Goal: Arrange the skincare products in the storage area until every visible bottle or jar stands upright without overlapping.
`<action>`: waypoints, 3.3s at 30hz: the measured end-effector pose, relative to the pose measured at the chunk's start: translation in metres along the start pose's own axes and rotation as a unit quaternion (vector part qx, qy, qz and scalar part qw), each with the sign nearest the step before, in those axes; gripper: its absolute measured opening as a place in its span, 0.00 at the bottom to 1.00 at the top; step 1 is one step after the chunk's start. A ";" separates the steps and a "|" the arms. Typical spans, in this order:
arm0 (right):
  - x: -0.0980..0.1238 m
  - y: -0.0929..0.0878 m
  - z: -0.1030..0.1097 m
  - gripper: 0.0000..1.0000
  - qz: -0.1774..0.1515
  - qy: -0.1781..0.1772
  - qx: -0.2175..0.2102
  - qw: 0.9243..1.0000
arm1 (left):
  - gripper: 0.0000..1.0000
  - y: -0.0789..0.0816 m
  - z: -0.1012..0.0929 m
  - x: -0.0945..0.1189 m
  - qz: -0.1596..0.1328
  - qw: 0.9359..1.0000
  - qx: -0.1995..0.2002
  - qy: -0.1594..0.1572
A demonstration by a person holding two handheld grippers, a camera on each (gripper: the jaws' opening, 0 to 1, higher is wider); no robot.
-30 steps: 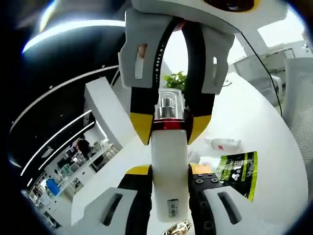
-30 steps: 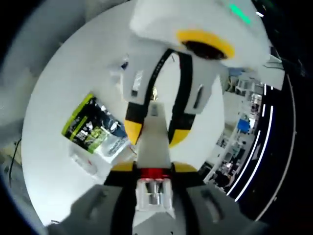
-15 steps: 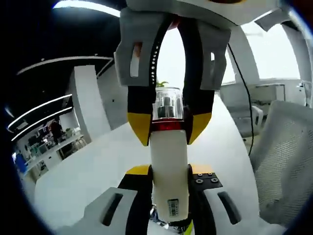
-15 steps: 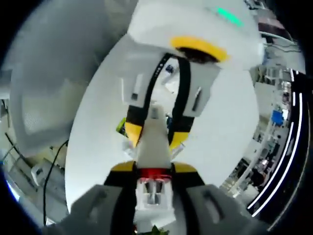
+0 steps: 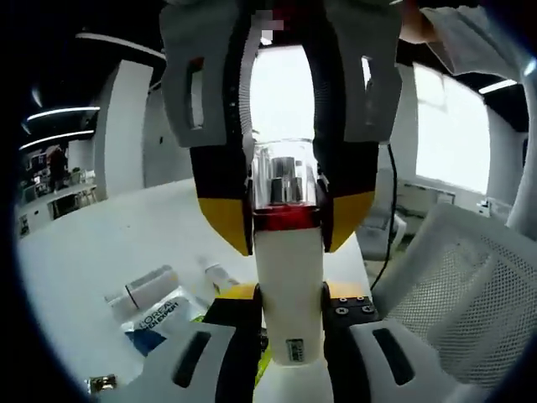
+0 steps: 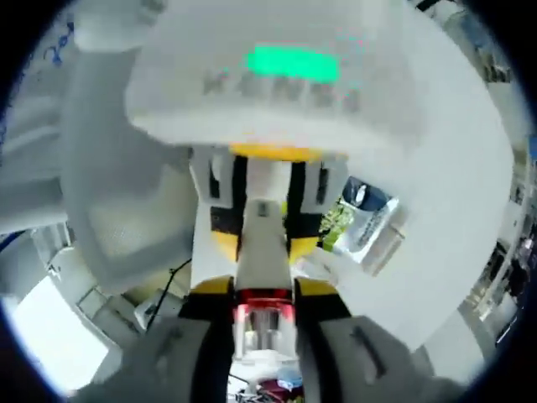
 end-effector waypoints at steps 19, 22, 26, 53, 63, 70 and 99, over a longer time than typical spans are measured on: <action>-0.012 0.007 -0.005 0.25 -0.011 0.028 -0.016 0.999 | 0.24 -0.014 0.011 -0.006 0.015 0.999 0.031 -0.001; -0.010 0.008 -0.013 0.25 -0.011 0.012 -0.009 1.000 | 0.24 -0.012 0.021 -0.006 0.015 1.000 0.023 0.009; -0.008 0.009 -0.030 0.25 -0.010 -0.005 -0.003 1.000 | 0.24 -0.009 0.037 -0.004 0.018 1.000 0.008 0.018; 0.008 -0.006 -0.056 0.42 -0.113 -0.073 0.010 0.991 | 0.24 -0.008 0.065 -0.001 0.010 0.998 -0.029 0.049; 0.013 -0.033 -0.043 0.34 -0.177 -0.088 -0.002 0.980 | 0.24 -0.009 0.058 0.001 0.004 0.999 -0.026 0.045; 0.009 -0.034 -0.033 0.32 -0.199 -0.089 0.019 0.976 | 0.24 -0.010 0.051 -0.001 -0.003 0.999 -0.035 0.040; 0.010 -0.040 -0.022 0.30 -0.195 -0.069 -0.057 0.977 | 0.25 -0.005 0.039 -0.009 0.050 0.995 -0.065 0.056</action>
Point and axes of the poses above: the point that each gripper's makers call its tool centre point, and the gripper's own axes: x roughly backward along the fingers, z roughly to its left, y roughly out of its top, the point moved 6 cm from there along x, roughly backward along the fingers, and after that the axes turned 10 degrees about -z, right-handed, at the moved point
